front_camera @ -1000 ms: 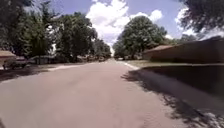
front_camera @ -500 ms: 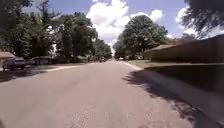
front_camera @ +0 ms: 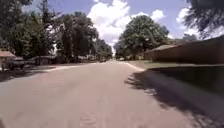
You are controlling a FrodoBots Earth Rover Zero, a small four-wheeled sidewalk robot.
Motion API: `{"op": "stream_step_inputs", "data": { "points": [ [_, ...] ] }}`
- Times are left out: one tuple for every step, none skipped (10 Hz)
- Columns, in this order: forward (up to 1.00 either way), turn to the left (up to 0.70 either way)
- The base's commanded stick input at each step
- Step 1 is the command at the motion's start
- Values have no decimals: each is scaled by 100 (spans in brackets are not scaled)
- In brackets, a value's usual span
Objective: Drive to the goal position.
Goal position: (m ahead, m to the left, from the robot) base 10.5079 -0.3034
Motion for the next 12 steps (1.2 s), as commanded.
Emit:
{"op": "stream_step_inputs", "data": {
  "points": [
    [70,0],
    [70,0],
    [70,0],
    [70,0],
    [70,0],
    [70,0],
    [70,0],
    [70,0],
    [70,-24],
    [70,-35],
    [70,-35],
    [70,-35]
  ]
}}
